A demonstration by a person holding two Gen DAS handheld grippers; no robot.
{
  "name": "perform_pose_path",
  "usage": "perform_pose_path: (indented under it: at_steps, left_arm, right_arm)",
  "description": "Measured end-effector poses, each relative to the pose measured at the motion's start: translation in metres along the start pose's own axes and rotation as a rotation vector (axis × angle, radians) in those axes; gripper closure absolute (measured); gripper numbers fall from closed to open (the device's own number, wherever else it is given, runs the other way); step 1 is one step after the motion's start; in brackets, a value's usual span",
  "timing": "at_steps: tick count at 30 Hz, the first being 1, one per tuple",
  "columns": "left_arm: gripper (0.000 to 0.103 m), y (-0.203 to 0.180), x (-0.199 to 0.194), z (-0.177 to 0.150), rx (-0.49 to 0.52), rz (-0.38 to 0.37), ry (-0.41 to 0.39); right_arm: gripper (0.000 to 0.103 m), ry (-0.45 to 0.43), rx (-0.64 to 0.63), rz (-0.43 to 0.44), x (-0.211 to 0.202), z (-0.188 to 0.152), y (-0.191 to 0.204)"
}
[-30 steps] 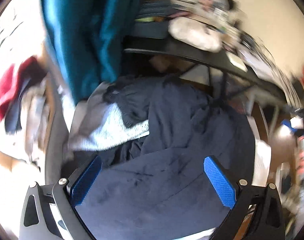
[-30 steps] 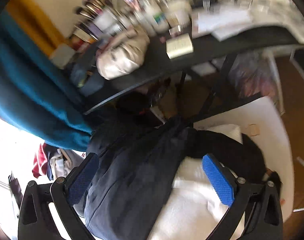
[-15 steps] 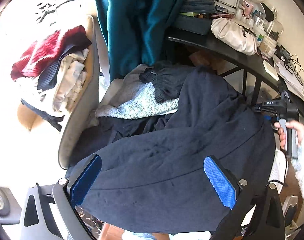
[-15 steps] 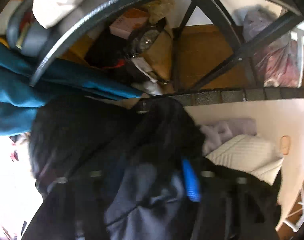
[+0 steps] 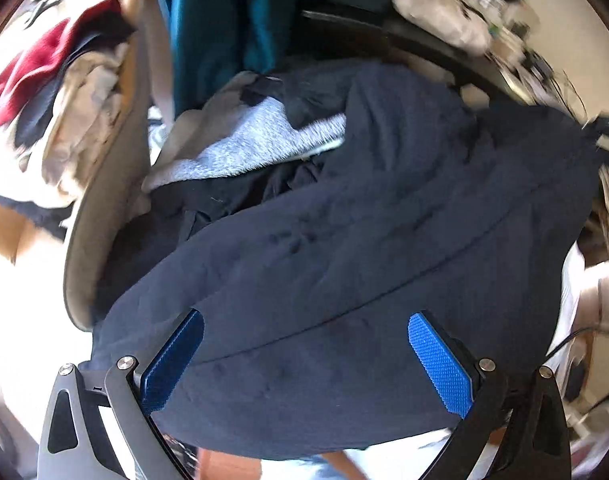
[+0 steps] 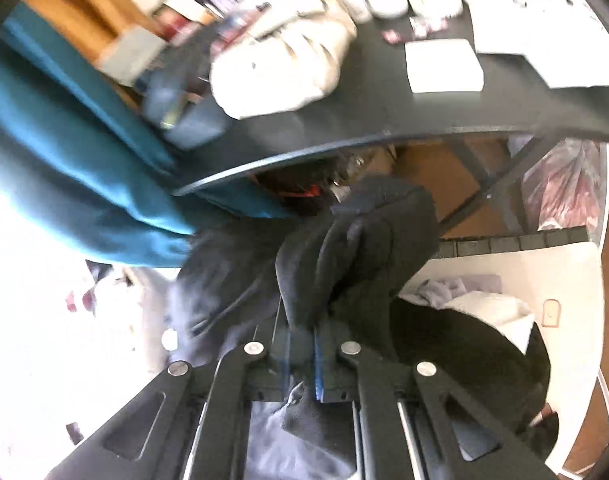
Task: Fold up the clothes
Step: 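Grasp the black garment with the right gripper while the left gripper approaches it, then grasp the black garment's edge with the left gripper beside the right gripper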
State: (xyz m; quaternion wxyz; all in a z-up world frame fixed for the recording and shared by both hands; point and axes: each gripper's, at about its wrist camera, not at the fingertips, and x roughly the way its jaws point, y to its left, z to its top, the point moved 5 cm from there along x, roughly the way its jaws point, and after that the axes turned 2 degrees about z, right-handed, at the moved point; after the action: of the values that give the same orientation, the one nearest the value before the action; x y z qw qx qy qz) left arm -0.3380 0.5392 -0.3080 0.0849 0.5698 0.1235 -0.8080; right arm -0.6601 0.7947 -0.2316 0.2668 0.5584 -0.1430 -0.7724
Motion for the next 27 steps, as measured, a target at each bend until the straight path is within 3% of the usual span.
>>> perform_pose_path:
  at_steps: [6, 9, 14, 17, 20, 22, 24, 25, 26, 27]
  left_arm:
    - [0.0, -0.009, 0.026, -0.005, 0.297, 0.057, -0.049]
    - [0.0, -0.011, 0.044, -0.004, 0.381, 0.046, -0.043]
    - [0.0, -0.01, 0.066, 0.0, 0.408, -0.061, -0.005]
    - [0.0, -0.002, 0.083, 0.002, 0.343, -0.171, 0.053]
    - [0.001, 0.003, 0.089, 0.005, 0.293, -0.22, 0.084]
    - [0.011, 0.001, 0.079, 0.004, 0.311, -0.203, 0.075]
    - [0.043, -0.001, 0.066, 0.003, 0.326, -0.176, 0.061]
    - [0.053, -0.003, 0.057, 0.002, 0.329, -0.157, 0.05]
    - [0.072, -0.004, 0.048, -0.001, 0.328, -0.148, 0.04]
    - [0.083, -0.003, 0.039, -0.005, 0.323, -0.146, 0.031]
  right_arm:
    - [0.095, -0.004, 0.006, -0.043, -0.048, -0.028, 0.012]
    - [0.095, 0.009, 0.069, -0.064, -0.052, -0.035, 0.002]
    - [0.095, 0.022, 0.085, -0.106, -0.046, -0.045, -0.001]
    - [0.095, 0.023, 0.09, -0.126, -0.036, -0.045, 0.001]
    - [0.095, 0.025, 0.113, -0.138, -0.031, -0.044, -0.001]
    - [0.095, 0.019, 0.114, -0.147, -0.03, -0.042, 0.001]
    - [0.095, 0.009, 0.116, -0.146, -0.035, -0.04, 0.004]
    - [0.095, 0.004, 0.117, -0.144, -0.037, -0.039, 0.005]
    - [0.095, -0.001, 0.117, -0.142, -0.039, -0.038, 0.007]
    - [0.095, -0.007, 0.119, -0.137, -0.043, -0.037, 0.009]
